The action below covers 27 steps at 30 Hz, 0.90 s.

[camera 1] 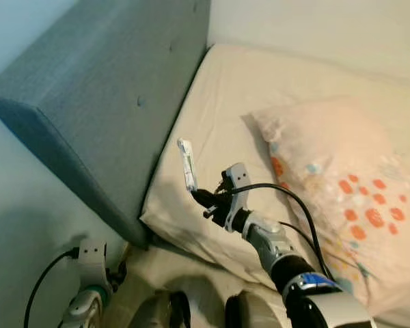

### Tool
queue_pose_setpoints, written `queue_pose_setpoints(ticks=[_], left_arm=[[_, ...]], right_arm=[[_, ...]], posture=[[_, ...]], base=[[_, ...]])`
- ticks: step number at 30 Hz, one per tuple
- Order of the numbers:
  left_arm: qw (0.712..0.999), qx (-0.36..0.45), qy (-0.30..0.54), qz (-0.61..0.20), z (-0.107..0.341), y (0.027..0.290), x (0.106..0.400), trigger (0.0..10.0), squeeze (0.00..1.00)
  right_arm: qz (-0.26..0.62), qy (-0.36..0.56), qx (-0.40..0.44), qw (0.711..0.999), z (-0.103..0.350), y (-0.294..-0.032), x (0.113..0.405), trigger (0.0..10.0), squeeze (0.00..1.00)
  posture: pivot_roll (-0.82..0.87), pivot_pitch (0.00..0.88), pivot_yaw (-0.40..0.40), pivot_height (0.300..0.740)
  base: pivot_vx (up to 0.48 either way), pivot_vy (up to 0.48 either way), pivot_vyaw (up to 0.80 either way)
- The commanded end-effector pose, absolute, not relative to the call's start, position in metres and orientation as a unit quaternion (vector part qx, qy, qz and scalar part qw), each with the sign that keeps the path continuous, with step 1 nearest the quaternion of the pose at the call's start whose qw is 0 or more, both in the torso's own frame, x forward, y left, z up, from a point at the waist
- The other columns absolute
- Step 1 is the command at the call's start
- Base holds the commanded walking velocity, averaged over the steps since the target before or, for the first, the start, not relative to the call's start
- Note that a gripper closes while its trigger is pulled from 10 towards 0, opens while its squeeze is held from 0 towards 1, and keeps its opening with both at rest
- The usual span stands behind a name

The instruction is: Clean up the room

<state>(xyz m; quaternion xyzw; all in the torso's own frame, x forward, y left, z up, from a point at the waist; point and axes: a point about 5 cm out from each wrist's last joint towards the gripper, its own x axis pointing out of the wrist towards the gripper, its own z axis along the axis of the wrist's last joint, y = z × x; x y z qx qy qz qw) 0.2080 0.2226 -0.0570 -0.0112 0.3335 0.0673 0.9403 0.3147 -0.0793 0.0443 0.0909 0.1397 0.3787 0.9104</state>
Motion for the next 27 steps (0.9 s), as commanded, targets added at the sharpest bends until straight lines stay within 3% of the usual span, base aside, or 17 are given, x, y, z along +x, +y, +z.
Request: queue_pose_setpoints(ticks=[1, 9, 10, 17, 27], left_arm=[[0.926, 0.000, 0.373, 0.060, -0.070, 0.220, 0.188, 10.0, 0.00], [0.897, 0.014, 0.438, 0.062, -0.088, 0.220, 0.154, 10.0, 0.00], [0.893, 0.014, 0.447, 0.055, -0.091, 0.219, 0.148, 10.0, 0.00], [0.887, 0.014, 0.458, 0.055, -0.094, 0.218, 0.140, 10.0, 0.00], [0.887, 0.027, 0.458, 0.056, -0.093, 0.218, 0.144, 10.0, 0.00]], right_arm=[[0.368, 0.169, 0.084, 0.911, 0.030, -0.084, 0.305, 0.0, 0.00], [0.299, 0.281, 0.010, 0.912, -0.014, -0.112, 0.276, 0.0, 0.00], [0.284, 0.302, -0.001, 0.910, -0.021, -0.118, 0.270, 10.0, 0.00], [0.248, 0.347, -0.006, 0.904, -0.039, -0.132, 0.252, 10.0, 0.00], [0.278, 0.362, -0.071, 0.887, -0.048, -0.125, 0.240, 10.0, 0.00]], posture=[[0.00, 0.046, 0.025, 0.720], [0.00, 0.035, 0.022, 0.740], [0.00, 0.035, 0.022, 0.740], [0.00, 0.033, 0.023, 0.740], [-0.01, 0.026, 0.025, 0.740]], base=[[0.000, 0.000, 0.00], [0.000, 0.000, 0.00], [0.000, 0.000, 0.00], [0.000, -0.443, 0.00], [0.000, 0.000, 0.00]])
